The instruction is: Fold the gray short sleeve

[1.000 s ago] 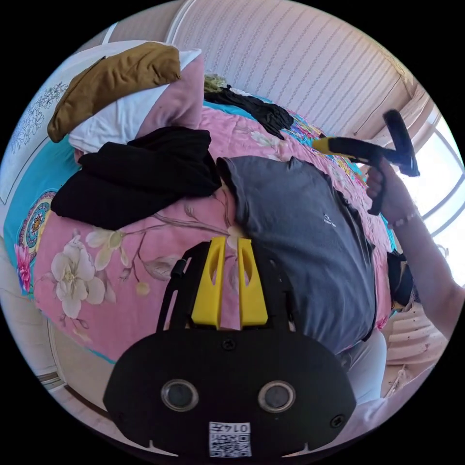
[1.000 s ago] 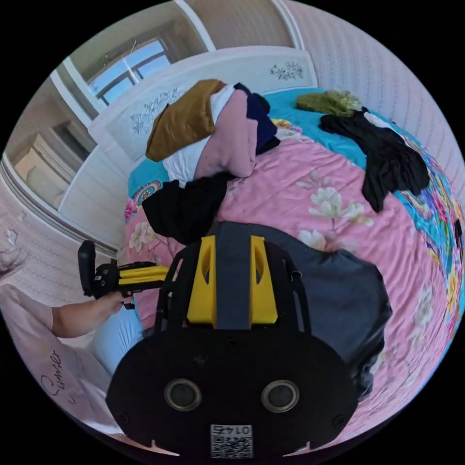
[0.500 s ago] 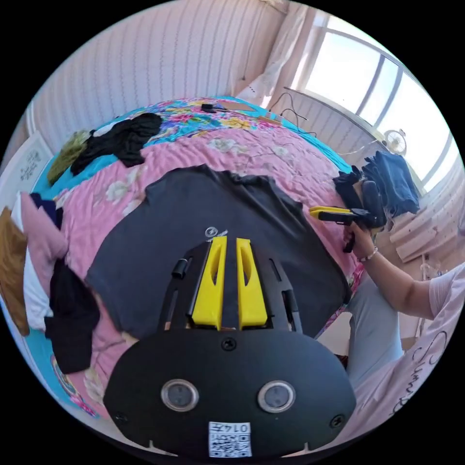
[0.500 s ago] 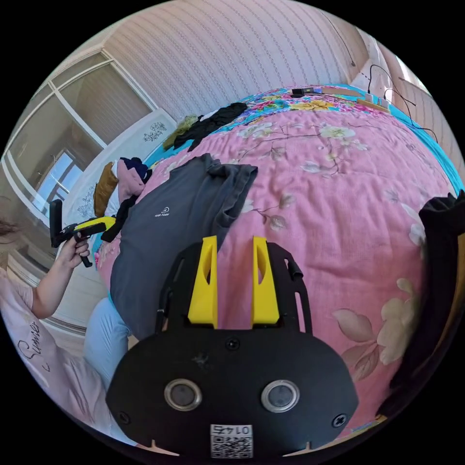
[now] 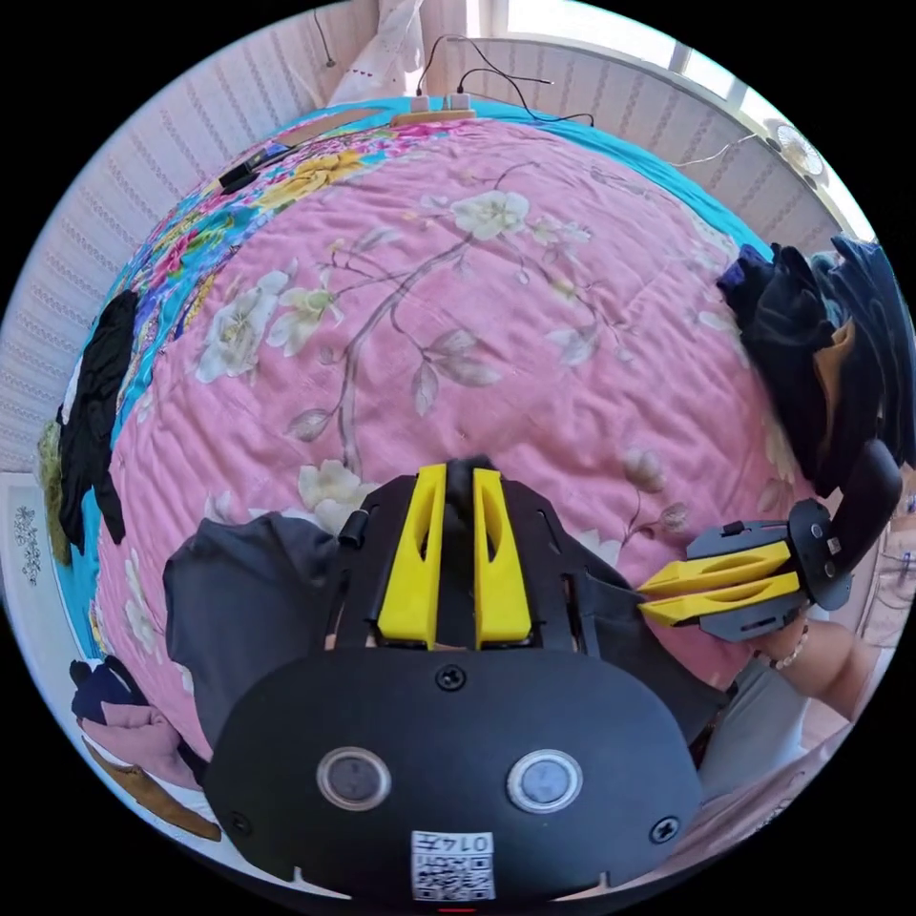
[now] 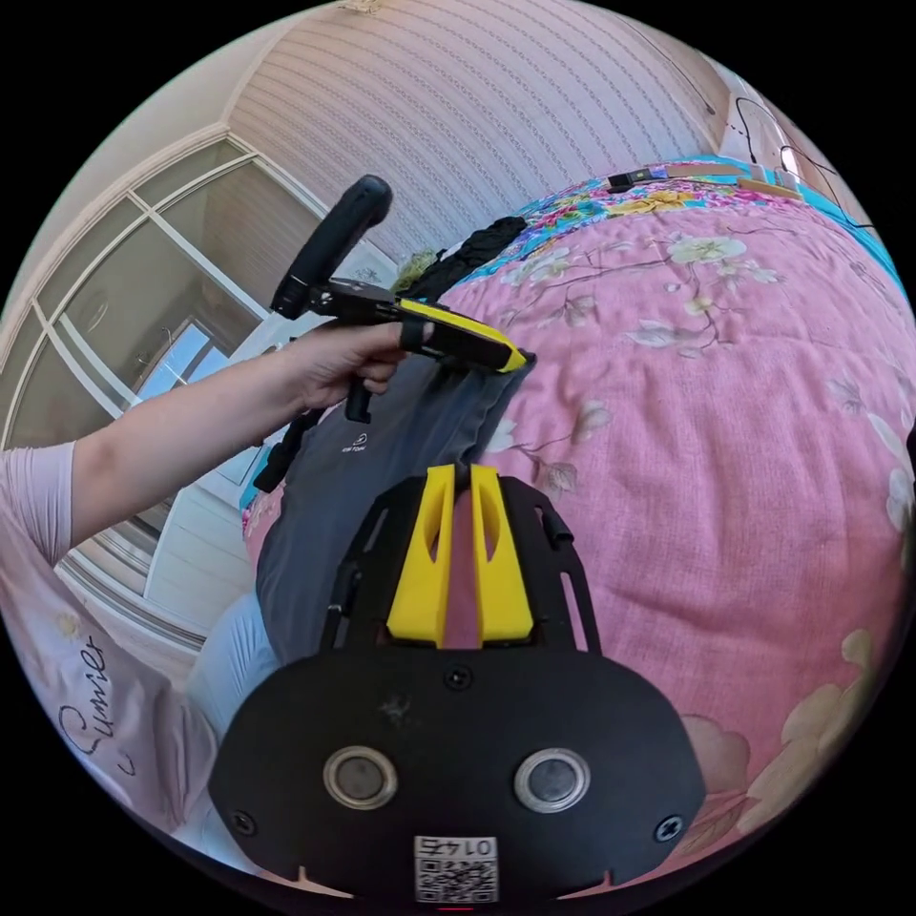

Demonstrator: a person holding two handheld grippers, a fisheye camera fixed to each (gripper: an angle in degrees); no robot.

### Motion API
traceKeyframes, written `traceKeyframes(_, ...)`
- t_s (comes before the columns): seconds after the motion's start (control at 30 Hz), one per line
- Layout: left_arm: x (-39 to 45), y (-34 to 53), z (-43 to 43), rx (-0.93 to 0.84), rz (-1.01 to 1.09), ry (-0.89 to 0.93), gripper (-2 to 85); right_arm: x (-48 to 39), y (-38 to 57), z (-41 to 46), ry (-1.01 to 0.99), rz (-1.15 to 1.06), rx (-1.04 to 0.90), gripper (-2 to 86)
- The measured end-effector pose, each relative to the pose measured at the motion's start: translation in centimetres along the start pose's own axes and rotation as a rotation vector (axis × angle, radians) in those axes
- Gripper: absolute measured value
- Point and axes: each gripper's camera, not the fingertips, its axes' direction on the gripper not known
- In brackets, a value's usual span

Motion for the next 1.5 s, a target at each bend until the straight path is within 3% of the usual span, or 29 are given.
traceKeyframes(0.23, 3.8, -3.4, -0.2, 0.132, 0.083, -0.015, -0.5, 1.6, 1.2, -2.8, -0.033, -0.005, 0.057, 1.4)
traceKeyframes(0.43, 7.7, -5.7, 4.3, 0.026, 0.113, -0.143, -0.1, 3.4, 2.0, -4.0, -0.029, 0.048, 0.055, 1.2)
traceKeyframes(0.53, 7.1, -6.0, 3.3, -0.006, 0.121, -0.121, 1.4, 4.4, 2.3, -4.5, -0.056, 0.076, 0.049, 1.3)
traceKeyframes(0.83, 3.7, 1.0, -7.0, 0.167, 0.130, -0.108, 4.8, 5.3, 3.4, -6.1, -0.053, 0.075, 0.060, 1.4)
traceKeyframes(0.97, 1.5, 1.9, -6.1, 0.150, 0.034, 0.018, 1.8, 5.3, 3.7, -6.4, -0.044, 0.064, 0.051, 1.5)
traceKeyframes(1.2, 1.0, -0.7, -3.3, 0.158, -0.014, 0.072, 0.0, 5.7, 4.5, -7.1, -0.056, 0.079, 0.061, 1.5)
traceKeyframes(1.5, 2.2, -3.6, -2.8, 0.075, -0.004, 0.102, 6.2, 6.0, 5.3, -7.2, -0.083, 0.095, 0.041, 1.4)
